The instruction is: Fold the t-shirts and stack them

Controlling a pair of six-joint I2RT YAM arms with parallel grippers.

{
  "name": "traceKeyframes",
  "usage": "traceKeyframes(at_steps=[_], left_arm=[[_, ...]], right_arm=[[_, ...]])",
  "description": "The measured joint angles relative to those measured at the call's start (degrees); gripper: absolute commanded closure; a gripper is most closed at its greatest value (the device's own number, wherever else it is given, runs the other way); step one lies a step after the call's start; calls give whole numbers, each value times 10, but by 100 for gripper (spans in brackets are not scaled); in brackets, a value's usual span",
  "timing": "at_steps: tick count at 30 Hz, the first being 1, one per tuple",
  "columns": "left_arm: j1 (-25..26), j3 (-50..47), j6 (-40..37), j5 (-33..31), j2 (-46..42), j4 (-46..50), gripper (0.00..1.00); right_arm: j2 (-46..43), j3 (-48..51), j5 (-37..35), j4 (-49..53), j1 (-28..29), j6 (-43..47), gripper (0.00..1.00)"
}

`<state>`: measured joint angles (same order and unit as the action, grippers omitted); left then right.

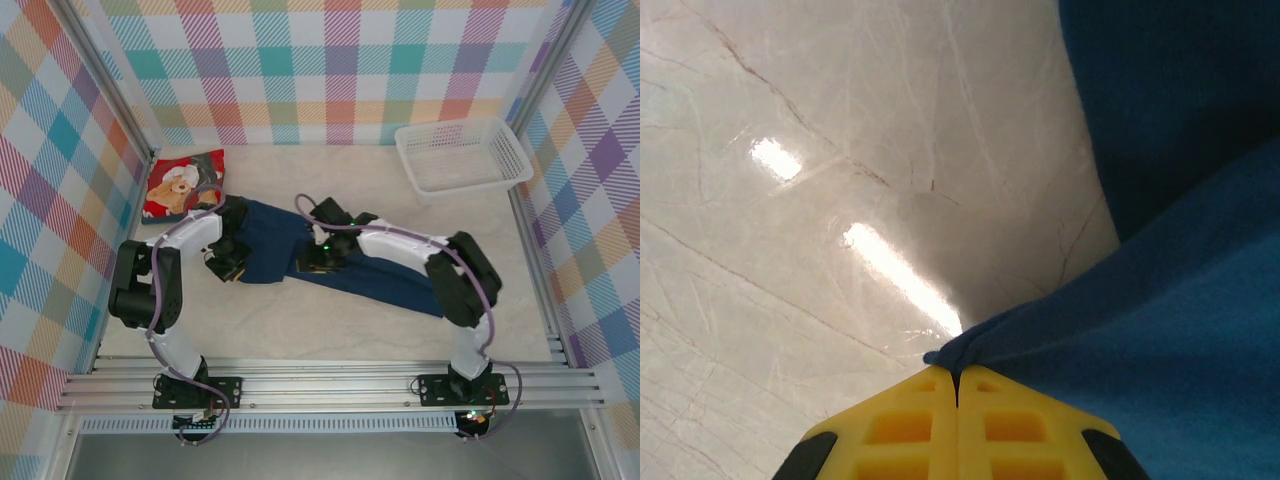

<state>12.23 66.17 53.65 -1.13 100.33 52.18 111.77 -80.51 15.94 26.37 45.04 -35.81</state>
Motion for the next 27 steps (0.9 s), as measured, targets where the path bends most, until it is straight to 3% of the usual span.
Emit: traceKeyframes(at_steps=[4,16,24,27], left_arm=[[-1,-11,-6,1,0,-13,100],[-2,-8,-21,2,5,-29,100],[-4,-8,-25,2,5,-29,100],[-4,-8,-25,2,5,-29,100]], right_arm=[[71,-92,-12,15,15,-42,61],[125,-145,-13,63,34,-111,67],[126,-183,-30,84,43,-118,83],[140,-238,-30,85,43,-117,84]])
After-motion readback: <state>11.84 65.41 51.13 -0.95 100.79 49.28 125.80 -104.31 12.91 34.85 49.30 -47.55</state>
